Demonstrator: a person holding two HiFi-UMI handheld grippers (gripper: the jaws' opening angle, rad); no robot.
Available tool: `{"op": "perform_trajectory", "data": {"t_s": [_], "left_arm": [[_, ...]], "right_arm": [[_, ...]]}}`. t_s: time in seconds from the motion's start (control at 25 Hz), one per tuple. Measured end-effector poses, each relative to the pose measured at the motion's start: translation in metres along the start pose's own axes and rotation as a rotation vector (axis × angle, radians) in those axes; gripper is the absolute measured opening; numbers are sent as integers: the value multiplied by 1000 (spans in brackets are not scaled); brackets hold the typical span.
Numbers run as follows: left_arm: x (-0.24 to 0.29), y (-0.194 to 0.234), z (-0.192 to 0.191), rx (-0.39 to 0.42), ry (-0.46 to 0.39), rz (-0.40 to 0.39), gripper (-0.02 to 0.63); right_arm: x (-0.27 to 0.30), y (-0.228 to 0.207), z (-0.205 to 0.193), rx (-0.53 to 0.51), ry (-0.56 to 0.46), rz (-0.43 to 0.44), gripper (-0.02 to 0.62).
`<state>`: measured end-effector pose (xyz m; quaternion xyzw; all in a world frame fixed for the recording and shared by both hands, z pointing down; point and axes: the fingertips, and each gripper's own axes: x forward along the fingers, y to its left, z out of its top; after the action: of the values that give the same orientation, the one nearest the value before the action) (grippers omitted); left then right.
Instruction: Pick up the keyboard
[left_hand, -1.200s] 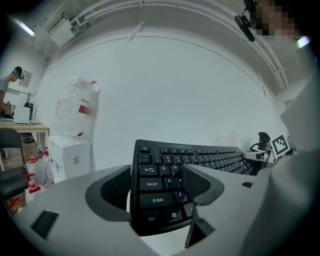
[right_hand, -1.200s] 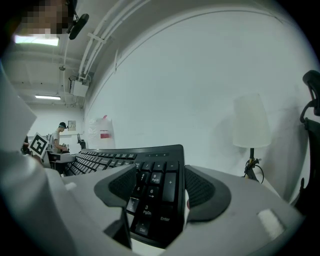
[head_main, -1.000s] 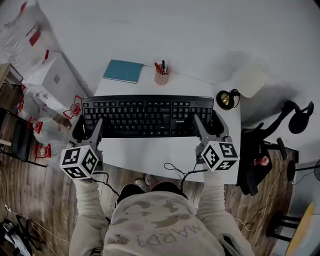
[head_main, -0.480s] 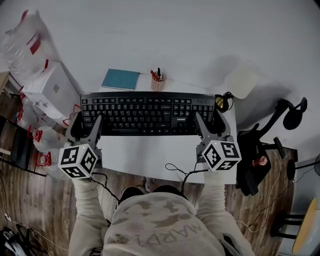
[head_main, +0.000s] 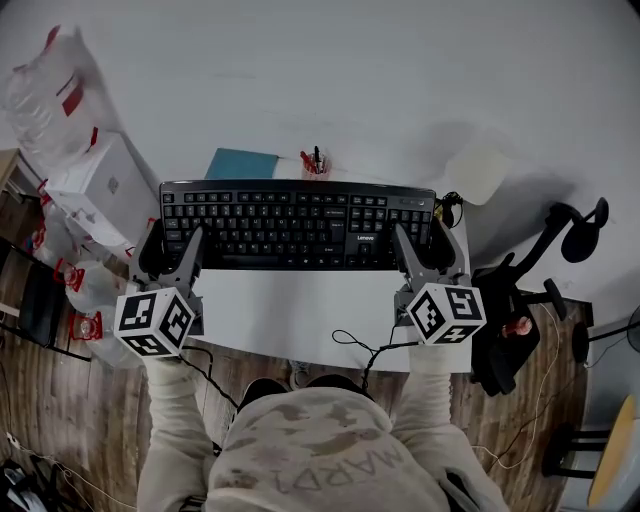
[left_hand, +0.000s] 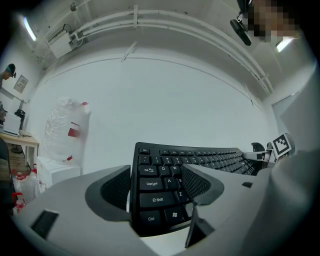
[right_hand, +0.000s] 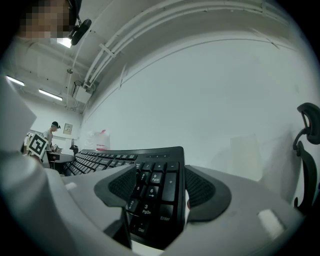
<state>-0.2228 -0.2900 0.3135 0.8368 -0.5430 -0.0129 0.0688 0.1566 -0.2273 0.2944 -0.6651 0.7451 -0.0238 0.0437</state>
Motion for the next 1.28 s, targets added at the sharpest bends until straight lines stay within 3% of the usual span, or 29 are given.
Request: {"op": "perform_trajectory", "data": {"t_s": [1.28], "left_arm": [[2,-8,15,5,-41,-9,327]], "right_arm": [[-6,-3,15,-17,-51,-5,313]]}}
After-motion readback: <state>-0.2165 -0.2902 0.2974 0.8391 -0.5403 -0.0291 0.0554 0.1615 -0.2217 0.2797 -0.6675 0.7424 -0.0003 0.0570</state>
